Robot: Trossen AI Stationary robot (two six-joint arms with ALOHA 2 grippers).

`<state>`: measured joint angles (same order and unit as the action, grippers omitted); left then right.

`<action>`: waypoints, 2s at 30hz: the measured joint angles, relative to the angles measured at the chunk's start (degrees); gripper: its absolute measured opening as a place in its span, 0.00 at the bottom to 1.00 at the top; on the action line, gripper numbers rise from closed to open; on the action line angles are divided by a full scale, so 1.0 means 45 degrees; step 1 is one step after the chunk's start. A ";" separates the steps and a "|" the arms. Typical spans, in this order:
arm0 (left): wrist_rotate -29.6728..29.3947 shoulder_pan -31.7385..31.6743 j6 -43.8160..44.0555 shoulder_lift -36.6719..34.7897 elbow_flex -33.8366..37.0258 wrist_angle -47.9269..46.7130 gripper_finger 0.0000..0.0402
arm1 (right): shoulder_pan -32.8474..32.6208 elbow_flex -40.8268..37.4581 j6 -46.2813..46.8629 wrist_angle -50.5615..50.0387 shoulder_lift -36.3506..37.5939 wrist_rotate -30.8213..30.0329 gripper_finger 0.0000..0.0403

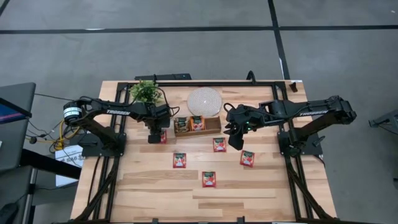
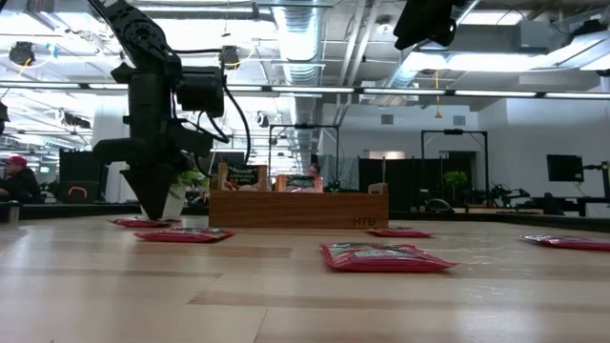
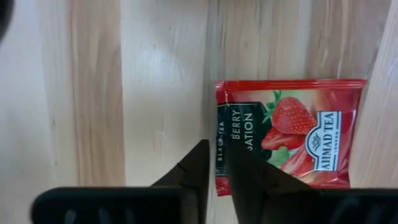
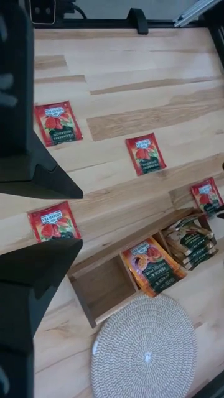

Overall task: Pick & Place Tea
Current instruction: Put the red tea bag into the right section of the wooden organizer

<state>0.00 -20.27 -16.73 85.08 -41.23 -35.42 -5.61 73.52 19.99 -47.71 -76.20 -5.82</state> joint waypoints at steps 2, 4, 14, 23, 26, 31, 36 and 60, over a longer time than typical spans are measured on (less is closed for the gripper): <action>-0.0062 0.0000 0.0014 0.0000 0.0000 0.0084 0.16 | 0.0000 0.0000 0.0000 -0.0003 0.0000 0.0000 0.27; -0.0067 0.0000 0.0014 0.0000 0.0000 0.0112 0.21 | 0.0000 0.0000 0.0000 -0.0003 0.0000 0.0000 0.27; -0.0062 0.0000 0.0178 -0.0034 0.0000 0.0096 0.32 | 0.0000 0.0000 0.0000 -0.0003 0.0000 0.0000 0.27; 0.0721 -0.0005 0.0674 -0.1065 0.0000 0.0082 0.32 | 0.0022 0.0000 -0.0004 -0.0008 0.0000 -0.0029 0.27; 0.1562 0.0028 0.0694 -0.1042 0.0000 -0.0127 0.32 | 0.0064 0.0000 -0.0062 -0.0008 0.0000 -0.0029 0.27; 0.1651 0.0091 0.0685 -0.0057 0.0000 -0.0124 0.32 | 0.0219 0.0000 -0.0063 -0.0003 0.0000 -0.0035 0.27; 0.1648 0.0079 0.0687 0.1004 -0.0090 -0.0009 0.30 | 0.0209 0.0000 -0.0068 0.0001 0.0000 -0.0036 0.27; 0.1217 0.0083 0.1637 -0.1014 0.0039 -0.0858 0.18 | 0.0204 0.0000 -0.0005 0.0011 0.0000 -0.0034 0.27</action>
<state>5.48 -19.90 -9.37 80.51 -41.06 -39.28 -4.69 73.52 19.97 -47.66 -76.20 -5.98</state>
